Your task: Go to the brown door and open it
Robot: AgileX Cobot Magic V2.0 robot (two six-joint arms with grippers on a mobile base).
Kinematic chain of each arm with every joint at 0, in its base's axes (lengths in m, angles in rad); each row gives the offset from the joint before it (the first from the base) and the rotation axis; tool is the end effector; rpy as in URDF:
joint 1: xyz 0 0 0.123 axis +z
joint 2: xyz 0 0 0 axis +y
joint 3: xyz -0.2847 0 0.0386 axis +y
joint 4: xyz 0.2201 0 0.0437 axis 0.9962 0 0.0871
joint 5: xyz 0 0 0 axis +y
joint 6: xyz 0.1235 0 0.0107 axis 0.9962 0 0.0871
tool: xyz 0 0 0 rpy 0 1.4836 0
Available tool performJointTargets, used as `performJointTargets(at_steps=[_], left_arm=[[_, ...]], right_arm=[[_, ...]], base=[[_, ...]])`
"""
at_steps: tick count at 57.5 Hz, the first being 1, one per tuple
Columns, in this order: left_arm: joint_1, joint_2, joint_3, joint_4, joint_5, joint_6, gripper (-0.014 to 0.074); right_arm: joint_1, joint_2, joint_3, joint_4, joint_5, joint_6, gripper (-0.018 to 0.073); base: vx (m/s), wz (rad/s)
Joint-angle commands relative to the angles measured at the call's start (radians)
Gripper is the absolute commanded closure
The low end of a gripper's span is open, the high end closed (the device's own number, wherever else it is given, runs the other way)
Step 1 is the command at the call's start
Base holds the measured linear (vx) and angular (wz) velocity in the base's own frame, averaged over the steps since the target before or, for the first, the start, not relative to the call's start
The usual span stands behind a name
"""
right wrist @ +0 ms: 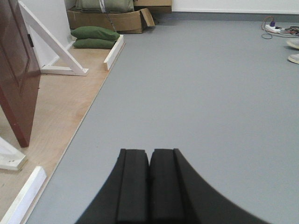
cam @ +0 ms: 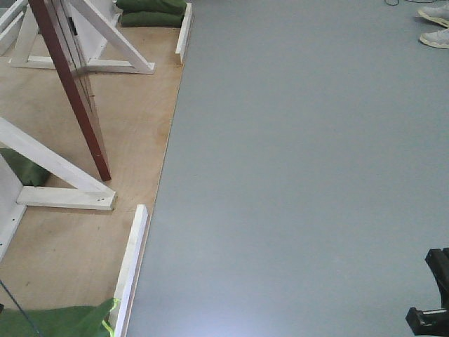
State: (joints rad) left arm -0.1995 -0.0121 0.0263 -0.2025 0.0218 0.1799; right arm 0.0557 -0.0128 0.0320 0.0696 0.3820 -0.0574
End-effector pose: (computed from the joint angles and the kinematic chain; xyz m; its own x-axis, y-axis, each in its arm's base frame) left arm 0.0581 -0.0123 0.2050 0.0460 -0.0323 -0.9984 0.2036 0.9788 -0.0223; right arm 0.0533 0.0062 0.1592 -0.3082 -0.0100 -0.9513 -0.0781 0.9968 0.0148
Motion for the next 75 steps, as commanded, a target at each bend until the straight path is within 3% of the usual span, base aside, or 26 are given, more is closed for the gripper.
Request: performJointTargets(at_steps=[1,75], left_arm=[[-0.005,-0.013,-0.018,0.000,-0.080,-0.001,0.0600],[-0.005,-0.013,-0.018,0.000,-0.080,-0.001,0.0600]], right_arm=[[-0.002,-0.006,0.003,-0.006,-0.078,-0.009,0.0559],[-0.002,-0.006,0.003,-0.006,-0.081,-0.009,0.0559]], base=[[0.32,-0.04],[0.39,-0.04]])
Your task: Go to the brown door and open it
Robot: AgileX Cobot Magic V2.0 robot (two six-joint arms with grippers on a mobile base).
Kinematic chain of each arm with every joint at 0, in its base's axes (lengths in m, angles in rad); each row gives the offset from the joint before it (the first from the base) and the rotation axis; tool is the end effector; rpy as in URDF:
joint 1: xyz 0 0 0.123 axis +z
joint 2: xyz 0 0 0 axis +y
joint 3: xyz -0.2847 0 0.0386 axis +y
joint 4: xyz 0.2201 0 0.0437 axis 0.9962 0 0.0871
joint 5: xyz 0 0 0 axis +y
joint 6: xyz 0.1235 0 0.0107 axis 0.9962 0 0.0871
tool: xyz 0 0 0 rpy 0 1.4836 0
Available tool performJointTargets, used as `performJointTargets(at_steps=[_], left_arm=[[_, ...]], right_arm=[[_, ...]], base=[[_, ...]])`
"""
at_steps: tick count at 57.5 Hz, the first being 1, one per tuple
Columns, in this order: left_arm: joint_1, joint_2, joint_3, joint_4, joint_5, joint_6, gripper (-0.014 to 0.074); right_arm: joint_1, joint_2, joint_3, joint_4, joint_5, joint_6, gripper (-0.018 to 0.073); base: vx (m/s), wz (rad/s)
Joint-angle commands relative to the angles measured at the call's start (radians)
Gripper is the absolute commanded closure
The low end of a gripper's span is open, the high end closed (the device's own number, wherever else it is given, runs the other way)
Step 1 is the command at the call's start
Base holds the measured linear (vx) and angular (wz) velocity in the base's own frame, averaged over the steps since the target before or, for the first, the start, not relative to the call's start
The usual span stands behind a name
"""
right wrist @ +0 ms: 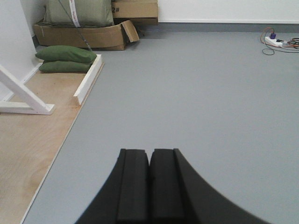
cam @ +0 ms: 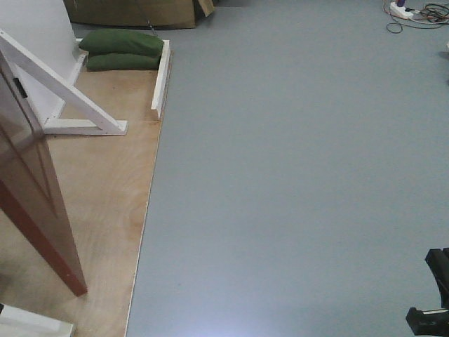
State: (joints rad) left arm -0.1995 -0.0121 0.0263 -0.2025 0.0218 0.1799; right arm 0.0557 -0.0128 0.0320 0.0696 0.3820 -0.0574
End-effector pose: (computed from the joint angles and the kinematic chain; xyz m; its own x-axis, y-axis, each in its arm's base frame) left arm 0.0581 -0.0123 0.2050 0.0460 -0.0323 -0.9984 0.2036 0.9788 -0.0223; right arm 0.0533 0.0062 0.1592 -0.3082 -0.0100 -0.9513 -0.0781 0.9968 0.0148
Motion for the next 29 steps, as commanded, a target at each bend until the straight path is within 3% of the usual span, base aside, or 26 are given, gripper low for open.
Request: performJointTargets(at_steps=[1,29], left_arm=[[-0.005,-0.013,-0.018,0.000,-0.080,-0.001,0.0600],[-0.005,-0.013,-0.018,0.000,-0.080,-0.001,0.0600]], right_arm=[[-0.002,-0.006,0.003,-0.006,-0.081,-0.009,0.0559],[-0.002,-0.006,0.003,-0.006,-0.078,-0.009,0.0559]], base=[[0.41,-0.05],[0.42,0.01]])
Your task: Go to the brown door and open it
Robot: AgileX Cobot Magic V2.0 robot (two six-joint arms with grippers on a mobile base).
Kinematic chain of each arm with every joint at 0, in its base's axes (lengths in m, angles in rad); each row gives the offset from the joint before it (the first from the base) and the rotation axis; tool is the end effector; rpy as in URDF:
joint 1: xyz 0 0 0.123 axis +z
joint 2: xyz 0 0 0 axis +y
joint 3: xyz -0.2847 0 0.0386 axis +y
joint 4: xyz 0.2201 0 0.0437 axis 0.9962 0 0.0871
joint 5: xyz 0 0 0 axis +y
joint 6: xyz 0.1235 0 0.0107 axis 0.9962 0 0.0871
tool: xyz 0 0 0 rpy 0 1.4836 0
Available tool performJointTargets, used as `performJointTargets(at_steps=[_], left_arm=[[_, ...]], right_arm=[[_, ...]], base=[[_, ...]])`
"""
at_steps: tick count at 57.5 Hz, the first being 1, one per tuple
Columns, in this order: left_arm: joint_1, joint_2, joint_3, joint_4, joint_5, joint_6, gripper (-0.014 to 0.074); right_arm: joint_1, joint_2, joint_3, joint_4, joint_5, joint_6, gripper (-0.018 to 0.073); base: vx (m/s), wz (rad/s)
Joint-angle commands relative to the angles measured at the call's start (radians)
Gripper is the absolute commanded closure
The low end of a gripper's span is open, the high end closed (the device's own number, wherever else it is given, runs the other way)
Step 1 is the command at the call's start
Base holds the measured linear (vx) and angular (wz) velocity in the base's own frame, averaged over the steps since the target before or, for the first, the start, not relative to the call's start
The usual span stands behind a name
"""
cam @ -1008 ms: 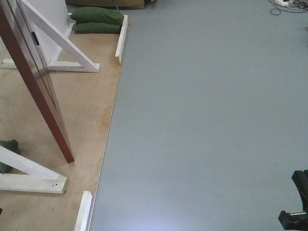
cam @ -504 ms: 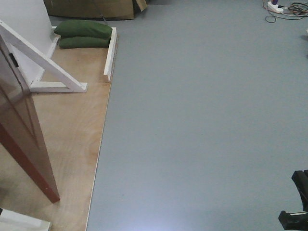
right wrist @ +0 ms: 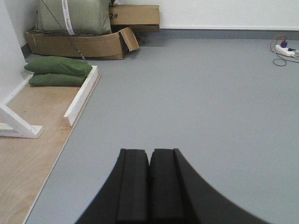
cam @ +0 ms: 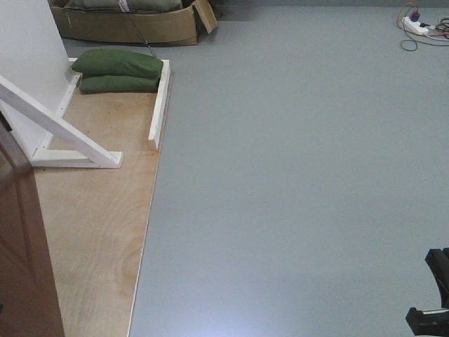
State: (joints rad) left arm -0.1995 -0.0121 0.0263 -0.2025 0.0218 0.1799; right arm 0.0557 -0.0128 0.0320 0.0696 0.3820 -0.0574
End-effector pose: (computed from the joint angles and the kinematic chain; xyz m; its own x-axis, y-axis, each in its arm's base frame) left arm 0.0581 -0.0123 0.2050 0.0460 -0.0323 -0.9984 0.2036 0.9788 -0.0223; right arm 0.0533 0.0062 0.1592 -0.3082 -0.0100 -0.9513 -0.0781 0.9968 0.0148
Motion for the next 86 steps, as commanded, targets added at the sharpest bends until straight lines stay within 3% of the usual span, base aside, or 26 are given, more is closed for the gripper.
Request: performJointTargets(at_steps=[1,76,86], left_arm=[[-0.005,-0.013,-0.018,0.000,-0.080,-0.001,0.0600],[-0.005,-0.013,-0.018,0.001,-0.082,0.017,0.0600],[0.006,0.058,-0.094,0.001,-0.196,0.017,0.0600]], right_arm=[[-0.002,-0.006,0.003,-0.006,-0.078,-0.009,0.0559],[-0.002,-0.006,0.003,-0.006,-0.082,-0.009,0.0559],[-0.002,-0.006,0.003,-0.006,-0.081,-0.009,0.0559]], base=[[0.38,0.04],[0.09,0.01],[0.00,0.00]])
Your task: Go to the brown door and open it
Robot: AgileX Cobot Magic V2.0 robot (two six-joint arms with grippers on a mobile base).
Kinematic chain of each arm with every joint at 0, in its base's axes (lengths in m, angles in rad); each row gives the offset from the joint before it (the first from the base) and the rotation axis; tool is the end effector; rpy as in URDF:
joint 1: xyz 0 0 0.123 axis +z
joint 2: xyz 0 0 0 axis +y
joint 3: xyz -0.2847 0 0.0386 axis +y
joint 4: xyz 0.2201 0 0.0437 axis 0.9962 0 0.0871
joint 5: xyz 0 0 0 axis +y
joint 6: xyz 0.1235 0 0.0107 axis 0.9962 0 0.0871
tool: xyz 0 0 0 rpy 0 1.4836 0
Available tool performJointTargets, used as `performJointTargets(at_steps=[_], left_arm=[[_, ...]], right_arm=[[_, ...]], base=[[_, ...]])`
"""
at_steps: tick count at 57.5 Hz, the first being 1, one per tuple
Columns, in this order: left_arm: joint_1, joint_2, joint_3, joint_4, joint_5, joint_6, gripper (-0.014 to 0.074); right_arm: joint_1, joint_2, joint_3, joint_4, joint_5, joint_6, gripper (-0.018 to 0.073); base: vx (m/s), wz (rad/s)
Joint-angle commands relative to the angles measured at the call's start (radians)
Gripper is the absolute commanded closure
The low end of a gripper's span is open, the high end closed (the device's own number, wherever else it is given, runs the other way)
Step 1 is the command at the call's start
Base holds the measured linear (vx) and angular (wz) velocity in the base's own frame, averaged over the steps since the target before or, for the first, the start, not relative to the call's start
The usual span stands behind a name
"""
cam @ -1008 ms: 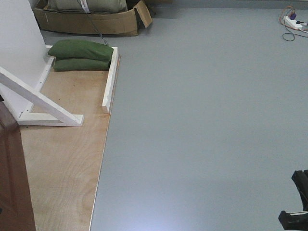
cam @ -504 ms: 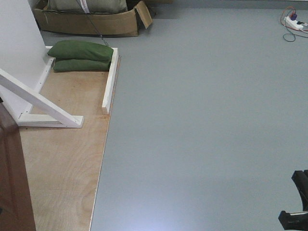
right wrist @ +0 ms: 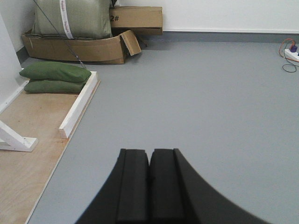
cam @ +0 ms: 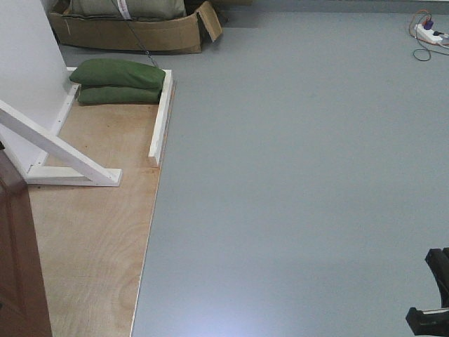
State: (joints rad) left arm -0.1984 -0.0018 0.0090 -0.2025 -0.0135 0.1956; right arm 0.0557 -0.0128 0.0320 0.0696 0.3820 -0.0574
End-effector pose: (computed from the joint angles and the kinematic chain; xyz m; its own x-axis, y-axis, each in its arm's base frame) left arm 0.0580 -0.0113 0.2146 0.0899 -0.0251 -0.9956 0.1951 0.9808 -0.0071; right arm 0.0533 0.0062 0.1592 -0.3082 -0.0100 -0.9513 -0.0781 0.9968 0.0148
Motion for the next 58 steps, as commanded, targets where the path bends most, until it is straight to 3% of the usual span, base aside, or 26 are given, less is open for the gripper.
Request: performJointTargets(at_steps=[1,5,10,16,23,26,27,31,37,51,58], left_arm=[[0.008,0.066,-0.090,0.001,-0.176,0.001,0.0600],[0.029,0.132,-0.175,0.011,-0.271,0.009,0.0600],[0.044,0.204,-0.292,0.011,-0.400,0.094,0.0600],[0.044,0.262,-0.422,0.008,-0.562,0.265,0.0600],[0.044,0.308,-0.533,-0.006,-0.761,0.523,0.0600],[0.044,0.332,-0.572,-0.050,-0.874,0.652,0.0600],[0.044,0.338,-0.576,-0.058,-0.900,0.662,0.0600],[0.044,0.372,-0.616,-0.161,-1.023,0.727,0.0600],[0.044,0.425,-0.678,-0.371,-1.175,0.732,0.0600],[0.040,0.518,-0.847,-0.929,-1.248,0.738,0.0600],[0.040,0.559,-0.894,-1.080,-1.319,0.798,0.0600]], right_arm=[[-0.002,-0.006,0.003,-0.006,-0.081,-0.009,0.0559],[-0.002,-0.006,0.003,-0.006,-0.081,-0.009,0.0559],[-0.002,-0.006,0.003,-0.006,-0.081,-0.009,0.0559],[-0.002,-0.006,0.003,-0.006,-0.081,-0.009,0.0559],[-0.002,-0.006,0.003,-0.006,-0.081,-0.009,0.0559],[-0.002,-0.006,0.003,-0.006,-0.081,-0.009,0.0559],[-0.002,-0.006,0.003,-0.006,-0.081,-0.009,0.0559],[-0.002,-0.006,0.003,-0.006,-0.081,-0.009,0.0559],[-0.002,-0.006,0.003,-0.006,-0.081,-0.009,0.0559],[-0.002,-0.006,0.003,-0.006,-0.081,-0.009,0.0559],[-0.002,-0.006,0.003,-0.006,-0.081,-0.009,0.0559]], base=[[0.00,0.00],[0.00,0.00],[0.00,0.00],[0.00,0.00],[0.00,0.00],[0.00,0.00],[0.00,0.00],[0.00,0.00],[0.00,0.00],[0.00,0.00],[0.00,0.00]])
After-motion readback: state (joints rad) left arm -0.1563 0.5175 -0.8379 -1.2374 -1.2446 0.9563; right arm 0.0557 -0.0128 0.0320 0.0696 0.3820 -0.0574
